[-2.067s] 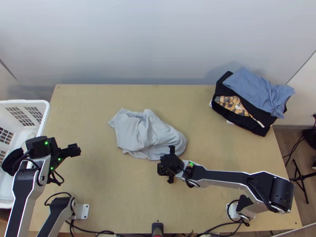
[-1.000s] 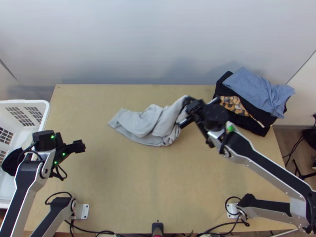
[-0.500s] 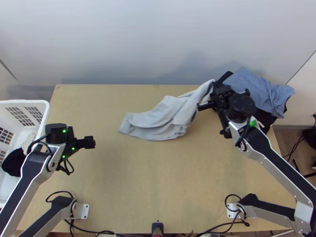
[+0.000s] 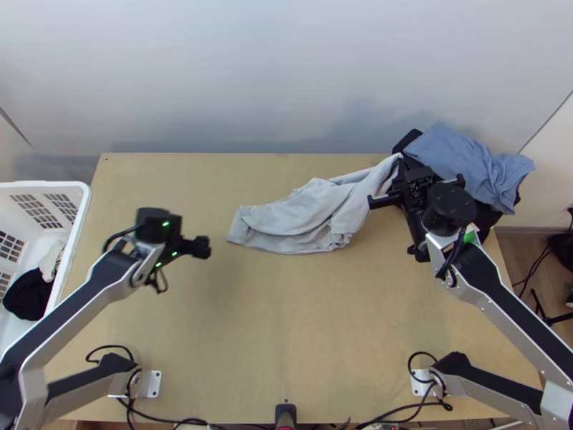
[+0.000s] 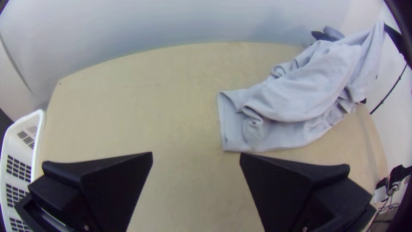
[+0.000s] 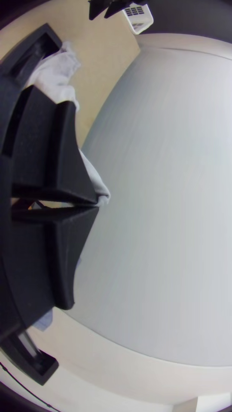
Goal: Fold the t-shirt
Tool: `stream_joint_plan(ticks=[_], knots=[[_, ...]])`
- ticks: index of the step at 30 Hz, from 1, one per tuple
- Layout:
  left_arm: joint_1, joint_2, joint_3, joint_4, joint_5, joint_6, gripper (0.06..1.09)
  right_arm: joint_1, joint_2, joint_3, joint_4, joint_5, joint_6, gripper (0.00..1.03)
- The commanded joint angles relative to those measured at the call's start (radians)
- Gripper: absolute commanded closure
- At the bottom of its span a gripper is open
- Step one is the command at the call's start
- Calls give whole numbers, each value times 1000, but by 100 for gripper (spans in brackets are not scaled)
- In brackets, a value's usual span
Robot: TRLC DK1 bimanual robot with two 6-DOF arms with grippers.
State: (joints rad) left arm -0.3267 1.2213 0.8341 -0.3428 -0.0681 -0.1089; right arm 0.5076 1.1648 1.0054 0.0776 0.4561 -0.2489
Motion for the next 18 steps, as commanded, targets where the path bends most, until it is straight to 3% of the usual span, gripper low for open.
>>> stream_joint_plan(ticks=[1,8,18], knots=[[-89,245,91,176,-18,55,10,16,-5,-11,1,0,2,100],[-158,472,266,199,-29,64,10,17,15,-5,1,1,-3,100],[-235,693,530,11,13,-6,10,11,22,-7,13,1,-7,100]])
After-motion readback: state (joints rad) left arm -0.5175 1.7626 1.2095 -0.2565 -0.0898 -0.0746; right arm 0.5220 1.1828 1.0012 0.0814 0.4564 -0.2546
